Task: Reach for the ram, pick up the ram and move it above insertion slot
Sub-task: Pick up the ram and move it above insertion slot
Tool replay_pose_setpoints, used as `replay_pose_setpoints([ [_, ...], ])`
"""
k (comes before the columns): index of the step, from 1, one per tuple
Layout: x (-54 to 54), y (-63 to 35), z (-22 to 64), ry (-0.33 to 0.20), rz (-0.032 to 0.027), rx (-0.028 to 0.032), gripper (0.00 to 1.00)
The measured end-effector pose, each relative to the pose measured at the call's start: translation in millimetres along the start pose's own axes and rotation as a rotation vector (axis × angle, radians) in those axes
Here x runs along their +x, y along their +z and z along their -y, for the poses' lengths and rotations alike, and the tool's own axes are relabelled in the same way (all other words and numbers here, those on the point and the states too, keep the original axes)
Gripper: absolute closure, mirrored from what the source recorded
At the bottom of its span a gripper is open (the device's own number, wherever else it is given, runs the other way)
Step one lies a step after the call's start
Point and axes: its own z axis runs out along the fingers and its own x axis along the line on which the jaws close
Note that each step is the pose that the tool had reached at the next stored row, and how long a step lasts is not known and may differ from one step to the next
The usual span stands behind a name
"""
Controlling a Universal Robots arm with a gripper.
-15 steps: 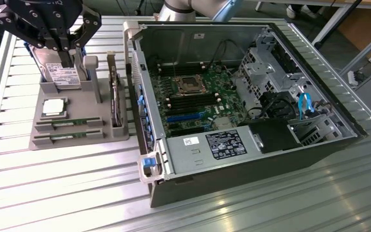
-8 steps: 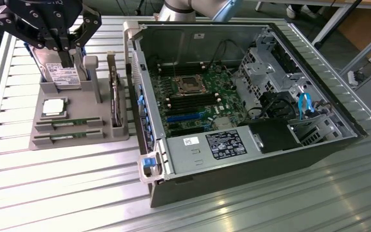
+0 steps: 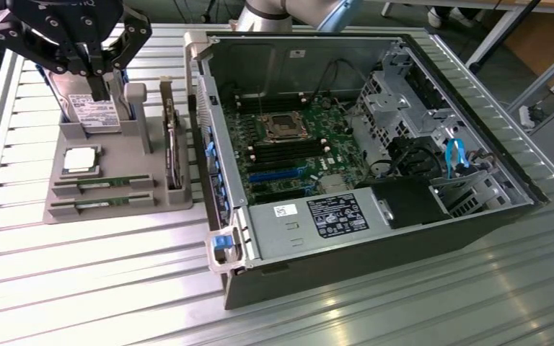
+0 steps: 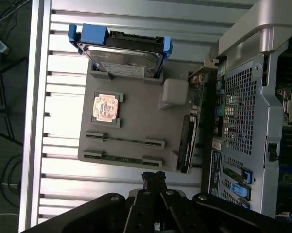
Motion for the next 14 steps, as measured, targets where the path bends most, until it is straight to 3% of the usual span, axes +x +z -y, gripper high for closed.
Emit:
replay_pose_setpoints([
  [14, 0.0, 0.0, 0.0, -0.095, -0.0042, -0.0017, 0.9],
])
